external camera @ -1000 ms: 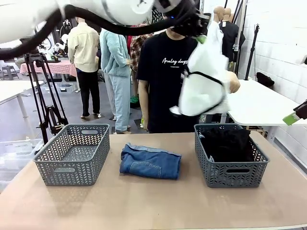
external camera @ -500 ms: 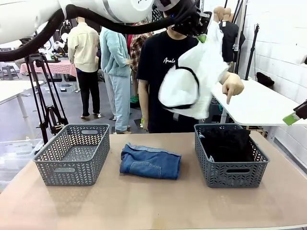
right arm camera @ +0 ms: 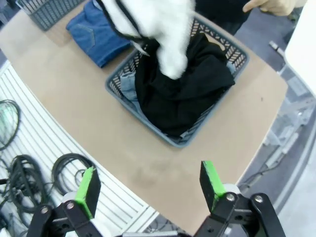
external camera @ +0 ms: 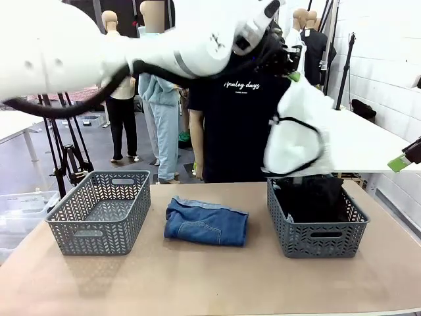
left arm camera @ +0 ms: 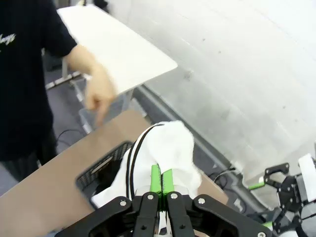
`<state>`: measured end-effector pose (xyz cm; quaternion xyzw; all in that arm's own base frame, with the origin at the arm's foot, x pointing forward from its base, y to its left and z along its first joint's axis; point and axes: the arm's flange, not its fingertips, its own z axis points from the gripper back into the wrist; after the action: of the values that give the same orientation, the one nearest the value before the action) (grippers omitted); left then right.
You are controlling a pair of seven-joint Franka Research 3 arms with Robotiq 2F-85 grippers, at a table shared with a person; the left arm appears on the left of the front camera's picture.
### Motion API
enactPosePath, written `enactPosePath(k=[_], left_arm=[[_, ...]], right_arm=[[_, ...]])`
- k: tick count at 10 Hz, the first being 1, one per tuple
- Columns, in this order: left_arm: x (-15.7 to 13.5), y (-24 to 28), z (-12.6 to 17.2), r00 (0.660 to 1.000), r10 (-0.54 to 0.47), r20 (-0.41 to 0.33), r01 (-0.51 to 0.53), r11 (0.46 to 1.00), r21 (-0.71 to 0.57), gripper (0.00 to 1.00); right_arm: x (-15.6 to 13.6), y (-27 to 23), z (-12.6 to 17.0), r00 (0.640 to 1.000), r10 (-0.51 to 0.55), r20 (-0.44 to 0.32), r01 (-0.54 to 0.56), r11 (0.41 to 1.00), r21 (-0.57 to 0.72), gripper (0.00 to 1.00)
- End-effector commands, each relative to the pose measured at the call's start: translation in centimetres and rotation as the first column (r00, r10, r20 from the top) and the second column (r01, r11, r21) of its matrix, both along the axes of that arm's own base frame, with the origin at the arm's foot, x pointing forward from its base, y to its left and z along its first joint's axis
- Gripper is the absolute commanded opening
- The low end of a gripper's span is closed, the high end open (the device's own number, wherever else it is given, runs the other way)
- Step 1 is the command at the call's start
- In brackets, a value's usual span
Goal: Sort the tops and bottoms.
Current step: Sort the clothes according to human instructions.
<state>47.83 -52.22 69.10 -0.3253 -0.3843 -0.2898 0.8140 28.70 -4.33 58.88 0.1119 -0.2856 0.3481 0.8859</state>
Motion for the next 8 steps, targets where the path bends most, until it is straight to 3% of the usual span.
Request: enactPosePath(k=[1,3,5,6,7,8], left_arm=[[0.5,-1.8,0.0,0.997,-0.081,0.009,0.081,0.991,-0.110,0.00],[1.5,-2.8,-4.7,0.995,-0.047,-0.086,0.039,0.996,-0.086,0.00],[1.2,-3.2,-10.8,0.985,-0.030,-0.170,0.005,0.989,-0.145,0.00],[0.7,-4.2,-13.3,0.958,-0.076,-0.277,0.057,0.995,-0.078,0.00],[0.1,-5.0,-14.6,0.943,-0.102,-0.318,0.086,0.994,-0.062,0.00],[0.6,-4.0,-13.2,0.943,-0.060,-0.327,0.054,0.998,-0.026,0.00]], right_arm=[[0.5,0.1,0.1,1.000,-0.014,0.000,0.014,1.000,-0.011,1.00],[0.5,0.1,0.1,1.000,-0.014,0.000,0.014,1.000,-0.011,1.00],[0.5,0.1,0.1,1.000,-0.014,0.000,0.014,1.000,-0.011,1.00],[0.5,0.1,0.1,1.000,-0.014,0.000,0.014,1.000,-0.011,1.00],[0.5,0.1,0.1,1.000,-0.014,0.000,0.014,1.000,-0.011,1.00],[0.5,0.1,0.1,1.000,-0.014,0.000,0.014,1.000,-0.011,1.00]])
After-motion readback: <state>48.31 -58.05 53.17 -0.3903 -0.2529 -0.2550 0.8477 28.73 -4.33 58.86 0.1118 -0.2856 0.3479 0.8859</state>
